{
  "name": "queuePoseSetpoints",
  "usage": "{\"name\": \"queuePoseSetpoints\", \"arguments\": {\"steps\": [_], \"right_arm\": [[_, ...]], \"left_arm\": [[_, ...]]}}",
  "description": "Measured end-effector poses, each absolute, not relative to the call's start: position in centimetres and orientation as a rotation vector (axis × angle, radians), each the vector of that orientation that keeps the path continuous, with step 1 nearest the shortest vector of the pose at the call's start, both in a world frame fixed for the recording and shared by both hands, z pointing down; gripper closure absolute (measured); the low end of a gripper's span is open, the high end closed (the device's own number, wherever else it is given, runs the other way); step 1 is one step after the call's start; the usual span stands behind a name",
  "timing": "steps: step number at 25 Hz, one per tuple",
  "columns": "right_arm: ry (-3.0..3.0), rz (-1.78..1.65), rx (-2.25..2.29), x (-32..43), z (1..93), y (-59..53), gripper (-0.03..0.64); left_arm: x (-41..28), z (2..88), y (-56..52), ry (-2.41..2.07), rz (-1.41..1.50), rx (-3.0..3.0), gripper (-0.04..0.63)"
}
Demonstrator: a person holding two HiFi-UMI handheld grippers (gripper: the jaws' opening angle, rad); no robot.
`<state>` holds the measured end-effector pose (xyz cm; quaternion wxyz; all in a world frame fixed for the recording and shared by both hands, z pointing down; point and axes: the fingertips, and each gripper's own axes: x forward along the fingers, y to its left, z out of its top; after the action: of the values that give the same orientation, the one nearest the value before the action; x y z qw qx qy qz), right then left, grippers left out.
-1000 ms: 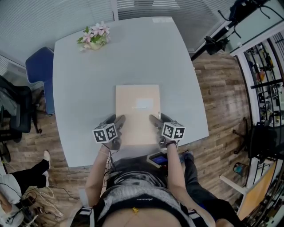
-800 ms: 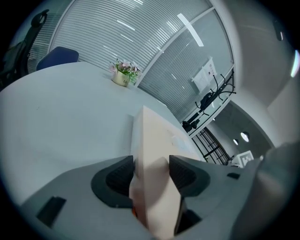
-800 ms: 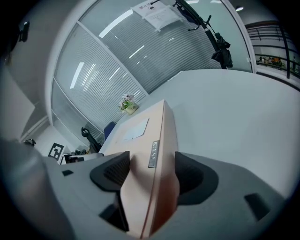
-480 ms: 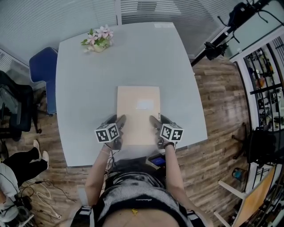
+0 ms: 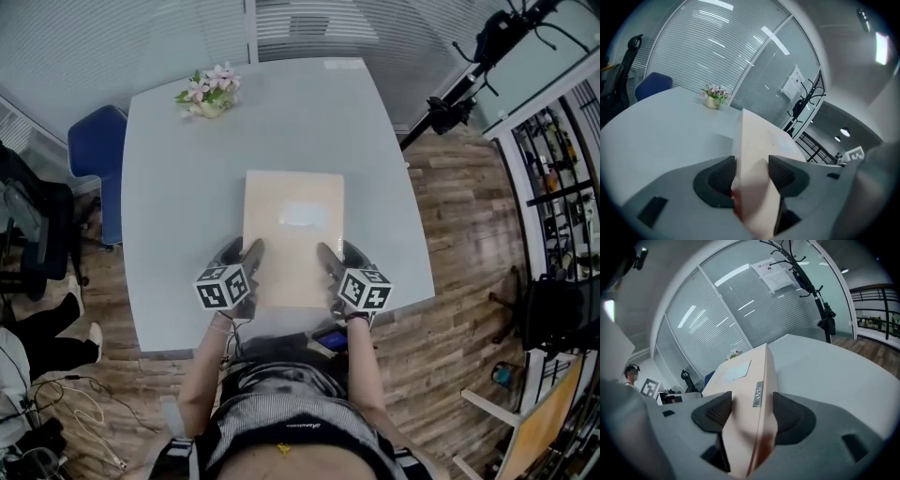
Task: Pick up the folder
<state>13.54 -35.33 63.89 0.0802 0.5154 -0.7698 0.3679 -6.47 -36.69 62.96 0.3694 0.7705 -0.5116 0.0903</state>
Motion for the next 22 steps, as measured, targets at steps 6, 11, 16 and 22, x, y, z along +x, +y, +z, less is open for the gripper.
{"name": "queuePoseSetpoints", "arguments": {"steps": [6,11,16,22], "right_arm": [[-2.37,0.962,1.589,14.1,58.8,-35.1,0.353],[-2.421,0.868,1.624,14.4,55.2,-34.7,0.354],[-2.469,0.787,1.655,14.5,51.8,-34.1,0.354],[-2.523,0.685,1.694,14.1,47.7,-33.0,0.356]], "left_arm": [[-5.9,58.1,-36.3,-1.365,0.159,2.058,0.377],[-5.6,54.7,-35.8,-1.393,0.098,2.113,0.379],[-5.4,51.2,-35.1,-1.419,0.036,2.165,0.379],[-5.9,47.0,-34.0,-1.473,-0.027,2.238,0.38]]}}
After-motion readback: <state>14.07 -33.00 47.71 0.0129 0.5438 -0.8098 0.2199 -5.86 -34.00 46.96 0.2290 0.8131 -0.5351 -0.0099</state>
